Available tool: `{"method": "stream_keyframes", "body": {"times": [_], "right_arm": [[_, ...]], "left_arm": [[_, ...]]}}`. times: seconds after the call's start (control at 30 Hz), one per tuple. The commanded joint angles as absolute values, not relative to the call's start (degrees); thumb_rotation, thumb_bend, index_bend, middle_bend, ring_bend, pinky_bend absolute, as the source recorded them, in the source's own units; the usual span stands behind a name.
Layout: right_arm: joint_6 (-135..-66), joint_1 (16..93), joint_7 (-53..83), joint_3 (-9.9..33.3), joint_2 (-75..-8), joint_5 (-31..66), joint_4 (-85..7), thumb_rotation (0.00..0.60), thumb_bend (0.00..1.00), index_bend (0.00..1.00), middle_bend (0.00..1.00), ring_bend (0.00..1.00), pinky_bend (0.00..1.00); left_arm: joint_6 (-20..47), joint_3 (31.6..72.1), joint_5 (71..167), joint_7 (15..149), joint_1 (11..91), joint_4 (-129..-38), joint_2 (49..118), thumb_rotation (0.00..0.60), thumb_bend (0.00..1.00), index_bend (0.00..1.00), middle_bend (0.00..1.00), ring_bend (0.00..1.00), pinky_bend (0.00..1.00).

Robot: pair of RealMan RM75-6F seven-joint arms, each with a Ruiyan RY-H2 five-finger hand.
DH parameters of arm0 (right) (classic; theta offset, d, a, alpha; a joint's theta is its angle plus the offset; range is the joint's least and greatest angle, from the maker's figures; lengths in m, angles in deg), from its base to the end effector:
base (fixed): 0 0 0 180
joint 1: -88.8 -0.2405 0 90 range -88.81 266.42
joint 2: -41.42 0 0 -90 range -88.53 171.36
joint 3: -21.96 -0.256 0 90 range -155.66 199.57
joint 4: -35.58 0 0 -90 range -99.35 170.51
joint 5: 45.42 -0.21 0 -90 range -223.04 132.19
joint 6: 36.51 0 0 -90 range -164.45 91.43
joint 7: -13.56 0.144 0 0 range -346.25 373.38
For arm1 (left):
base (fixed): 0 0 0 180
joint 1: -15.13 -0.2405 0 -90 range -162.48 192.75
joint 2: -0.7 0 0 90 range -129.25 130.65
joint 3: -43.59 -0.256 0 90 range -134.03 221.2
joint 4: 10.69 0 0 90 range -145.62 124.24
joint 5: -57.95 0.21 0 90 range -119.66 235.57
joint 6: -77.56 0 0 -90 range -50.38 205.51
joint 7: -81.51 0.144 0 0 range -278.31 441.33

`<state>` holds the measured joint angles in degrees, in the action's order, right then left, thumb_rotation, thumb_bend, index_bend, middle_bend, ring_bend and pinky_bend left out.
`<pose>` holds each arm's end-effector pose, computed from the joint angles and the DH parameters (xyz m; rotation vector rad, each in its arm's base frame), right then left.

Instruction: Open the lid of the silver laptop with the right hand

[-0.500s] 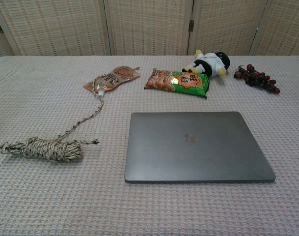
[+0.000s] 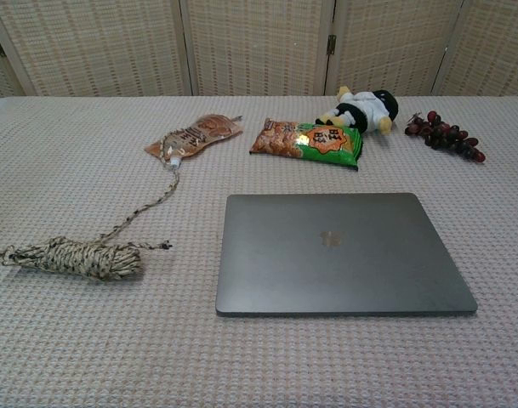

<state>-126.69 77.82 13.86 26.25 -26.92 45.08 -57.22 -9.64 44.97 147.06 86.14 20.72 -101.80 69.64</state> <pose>-0.2782 -0.1843 0.1268 1.5084 -0.8973 1.0671 -0.2978 0.1789 0.1325 -1.4390 -0.8501 -0.9383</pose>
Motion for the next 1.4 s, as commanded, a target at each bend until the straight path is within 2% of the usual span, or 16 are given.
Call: {"method": "stream_keyframes", "body": {"times": [0.03,0.1,0.2,0.27,0.47,0.7,1.0,1.4], "right_arm": [[-124.94,76.99,12.84,26.28,-27.45,46.96,-57.32,0.600,0.70,0.00,0.00,0.00,0.00],[-122.56,75.71,11.71,26.42,-28.05,48.45,-57.71,0.600,0.66,0.00,0.00,0.00,0.00],[-117.85,73.27,9.73,26.45,-29.39,49.83,-58.71,0.600,0.48,0.00,0.00,0.00,0.00],[-114.60,71.60,8.42,26.29,-30.59,50.20,-59.11,0.600,0.44,0.00,0.00,0.00,0.00],[-103.30,65.85,2.41,24.67,-36.82,48.80,-58.34,0.600,0.43,0.00,0.00,0.00,0.00],[-95.37,61.41,0.07,22.87,-44.34,46.06,-54.12,0.600,0.43,0.00,0.00,0.00,0.00],[-92.58,59.28,-3.49,22.51,-50.54,44.73,-49.56,0.600,0.41,0.00,0.00,0.00,0.00],[-90.89,57.94,-6.31,22.98,-52.99,43.40,-48.64,0.600,0.41,0.00,0.00,0.00,0.00]], "left_arm": [[-9.62,44.94,147.36,86.06,20.84,-101.79,69.68,0.600,0.63,0.07,0.05,0.01,0.00],[-9.68,44.82,147.75,85.96,20.89,-101.77,69.68,0.600,0.63,0.07,0.05,0.01,0.00],[-9.85,44.53,148.44,85.83,20.87,-101.52,69.62,0.600,0.63,0.07,0.05,0.01,0.00],[-9.89,44.41,148.61,85.68,20.83,-101.45,69.57,0.600,0.63,0.07,0.05,0.01,0.00],[-10.36,43.87,149.64,85.39,20.59,-101.41,69.41,0.600,0.63,0.07,0.05,0.01,0.00],[-10.20,43.49,149.99,85.16,20.51,-101.56,69.17,0.600,0.63,0.06,0.05,0.01,0.00],[-9.76,43.19,149.97,84.59,20.47,-101.38,69.18,0.600,0.63,0.06,0.05,0.01,0.00],[-9.16,43.05,149.77,83.83,20.57,-100.70,69.44,0.600,0.63,0.06,0.05,0.01,0.00]]}}
